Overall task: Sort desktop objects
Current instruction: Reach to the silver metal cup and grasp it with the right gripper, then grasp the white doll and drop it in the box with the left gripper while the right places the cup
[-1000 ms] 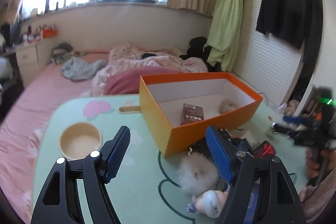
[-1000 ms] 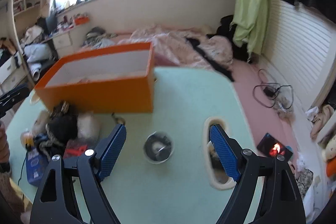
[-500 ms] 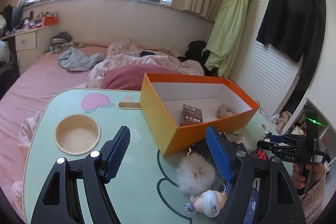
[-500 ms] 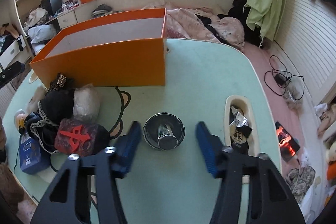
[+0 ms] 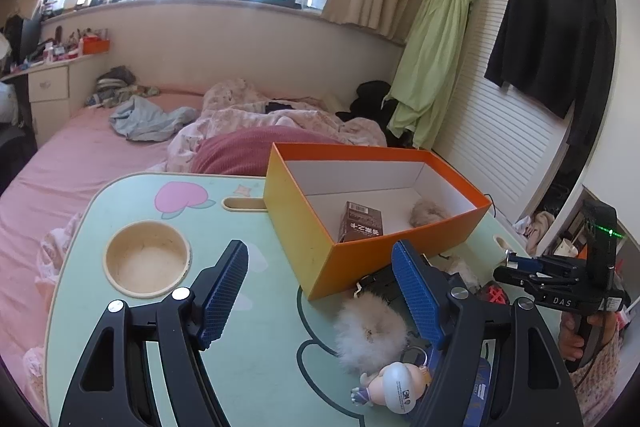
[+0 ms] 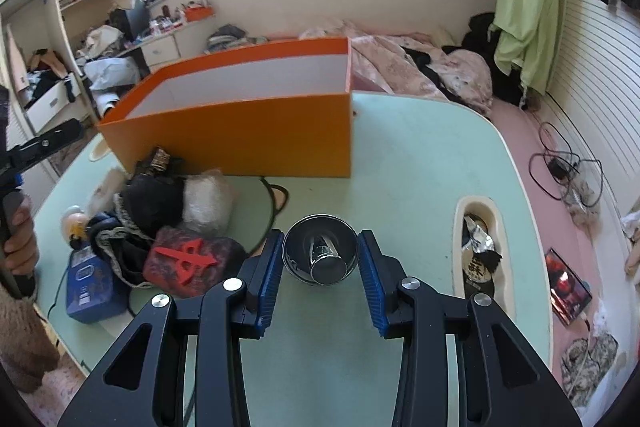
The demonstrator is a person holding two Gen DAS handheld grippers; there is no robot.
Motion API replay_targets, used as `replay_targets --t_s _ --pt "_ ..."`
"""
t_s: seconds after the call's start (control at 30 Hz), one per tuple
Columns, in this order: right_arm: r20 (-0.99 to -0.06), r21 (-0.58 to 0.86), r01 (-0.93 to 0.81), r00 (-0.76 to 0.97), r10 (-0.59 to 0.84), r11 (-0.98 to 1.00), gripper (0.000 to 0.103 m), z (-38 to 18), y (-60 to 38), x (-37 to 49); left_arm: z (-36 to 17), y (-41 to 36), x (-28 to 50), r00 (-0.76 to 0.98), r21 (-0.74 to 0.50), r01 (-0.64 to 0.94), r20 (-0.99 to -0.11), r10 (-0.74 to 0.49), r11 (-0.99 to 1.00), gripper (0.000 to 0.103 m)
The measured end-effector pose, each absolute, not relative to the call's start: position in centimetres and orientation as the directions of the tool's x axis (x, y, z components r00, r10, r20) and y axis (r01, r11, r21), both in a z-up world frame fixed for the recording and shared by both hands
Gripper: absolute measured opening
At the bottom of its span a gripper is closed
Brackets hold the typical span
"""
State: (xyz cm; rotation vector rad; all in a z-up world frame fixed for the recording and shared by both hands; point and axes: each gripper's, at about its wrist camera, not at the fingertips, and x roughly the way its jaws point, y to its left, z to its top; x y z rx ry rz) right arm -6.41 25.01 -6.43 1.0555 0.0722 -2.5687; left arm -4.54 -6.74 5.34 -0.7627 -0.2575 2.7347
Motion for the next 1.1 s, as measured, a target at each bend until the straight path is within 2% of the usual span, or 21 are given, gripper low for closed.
replay_targets --t_s 0.2,0.33,0.4,0.63,0.7,0.83,1.1 --pt "-0.662 0.105 0.365 -0.668 -0.339 -0.925 0.039 -6.0 25.1 -6.0 6.0 -6.4 -2.5 -0.787 -0.235 -0.283 -0.497 0.365 -0.930 0.074" --pt "-0.648 0.109 0.375 -0.675 -0.351 -0.921 0.039 -5.8 24.9 -5.6 5.5 -4.1 -0.5 -0.749 -0.110 -0.335 -0.571 0.335 -0.936 0.072" --pt "-0.644 0.110 0.377 -0.678 -0.355 -0.919 0.039 -5.7 24.9 -5.6 5.0 -3.3 -0.1 -0.725 -0.087 -0.350 -0.605 0.329 -0.933 0.069" --pt "-0.634 0.115 0.379 -0.683 -0.362 -0.918 0.039 -5.6 25.1 -5.5 3.3 -1.9 -0.2 -0.670 -0.086 -0.358 -0.670 0.320 -0.930 0.067" --pt "-0.634 0.116 0.379 -0.683 -0.362 -0.918 0.039 -5.6 25.1 -5.6 2.7 -1.8 -0.5 -0.659 -0.090 -0.348 -0.685 0.311 -0.933 0.061" --pt "-0.633 0.116 0.379 -0.684 -0.362 -0.918 0.039 -5.6 25.1 -5.6 2.2 -3.0 -1.3 -0.622 -0.190 -0.332 -0.693 0.366 -0.924 0.052" --pt "-0.627 0.114 0.377 -0.691 -0.361 -0.919 0.039 -5.4 25.2 -5.3 2.5 -3.8 -1.2 -0.633 -0.210 -0.335 -0.672 0.384 -0.919 0.051"
